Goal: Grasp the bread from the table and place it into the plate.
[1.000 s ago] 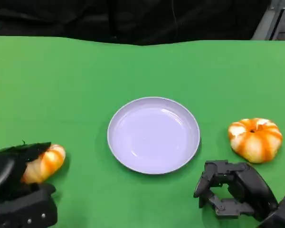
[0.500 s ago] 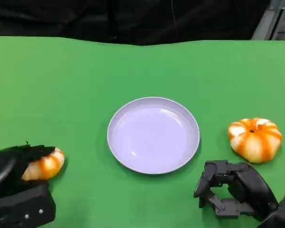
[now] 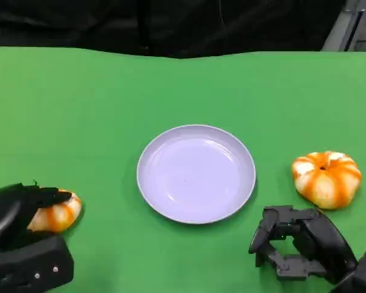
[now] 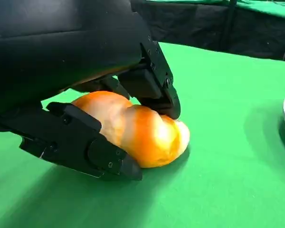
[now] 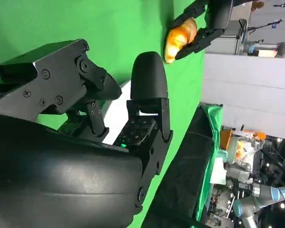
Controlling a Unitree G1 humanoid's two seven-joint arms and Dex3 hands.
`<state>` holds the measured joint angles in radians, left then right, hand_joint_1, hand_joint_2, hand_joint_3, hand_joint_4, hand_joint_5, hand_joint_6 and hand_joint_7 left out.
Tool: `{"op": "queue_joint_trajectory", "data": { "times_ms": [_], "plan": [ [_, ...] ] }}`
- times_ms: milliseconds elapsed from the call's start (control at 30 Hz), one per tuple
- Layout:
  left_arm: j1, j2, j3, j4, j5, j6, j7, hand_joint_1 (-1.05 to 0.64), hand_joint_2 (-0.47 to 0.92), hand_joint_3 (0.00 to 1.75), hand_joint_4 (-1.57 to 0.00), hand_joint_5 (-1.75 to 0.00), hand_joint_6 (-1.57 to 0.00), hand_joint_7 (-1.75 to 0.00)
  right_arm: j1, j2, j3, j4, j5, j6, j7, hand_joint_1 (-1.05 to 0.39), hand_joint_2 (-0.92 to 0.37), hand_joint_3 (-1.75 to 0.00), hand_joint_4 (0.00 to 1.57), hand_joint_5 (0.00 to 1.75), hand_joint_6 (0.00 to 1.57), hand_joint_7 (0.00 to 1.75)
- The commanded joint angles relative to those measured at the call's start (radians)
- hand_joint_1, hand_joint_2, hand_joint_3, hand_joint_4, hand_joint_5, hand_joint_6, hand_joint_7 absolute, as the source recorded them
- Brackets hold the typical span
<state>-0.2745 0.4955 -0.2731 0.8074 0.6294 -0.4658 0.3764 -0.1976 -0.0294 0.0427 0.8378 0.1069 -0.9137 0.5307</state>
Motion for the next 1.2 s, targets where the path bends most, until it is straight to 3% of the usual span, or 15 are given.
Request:
{"op": "queue_joint_trajectory", "data": {
  "times_ms": [33,100,233,633,967,1200],
  "plan": [
    [0.012,0.003,0.008,0.034,-0.006,-0.008,0.064,-0.11,0.86,0.00,-0.49,-1.69,-0.50,-1.51,0.003,-0.009,-0.006,-0.009,0.006,0.005,-0.003,0.09,-0.62,-0.97,0.95,1.38,0.96,1.05],
    [0.017,0.003,0.012,0.023,-0.014,-0.007,0.068,-0.11,0.86,0.00,-0.53,-1.73,-0.45,-1.68,0.002,-0.008,-0.006,-0.009,0.008,0.003,-0.001,0.10,-0.62,-0.97,0.95,1.38,0.96,1.05],
    [0.022,0.000,0.018,0.016,-0.024,-0.024,0.086,-0.09,0.84,0.00,-0.60,-1.75,-0.44,-1.74,0.002,-0.009,-0.005,-0.009,0.000,0.000,-0.009,0.10,-0.62,-0.98,0.95,1.38,0.96,1.06],
    [0.093,0.001,0.055,-0.144,-0.049,-0.034,0.088,-0.11,0.85,0.01,-0.60,-1.75,-0.45,-1.74,0.003,-0.010,-0.004,-0.011,-0.004,0.004,-0.013,0.11,-0.61,-1.01,0.95,1.37,0.95,1.07],
    [0.163,0.009,0.084,-0.337,-0.032,-0.001,0.068,-0.07,0.83,0.01,-0.60,-1.75,-0.52,-1.61,-0.003,-0.007,-0.008,0.002,0.005,0.000,-0.002,0.11,-0.62,-0.99,0.94,1.38,0.95,1.06],
    [0.174,0.006,0.092,-0.365,-0.028,0.012,0.060,-0.07,0.83,0.00,-0.60,-1.75,-0.53,-1.60,-0.003,-0.007,-0.009,0.003,0.005,-0.001,-0.001,0.11,-0.62,-0.98,0.94,1.38,0.95,1.06]
  ]
}}
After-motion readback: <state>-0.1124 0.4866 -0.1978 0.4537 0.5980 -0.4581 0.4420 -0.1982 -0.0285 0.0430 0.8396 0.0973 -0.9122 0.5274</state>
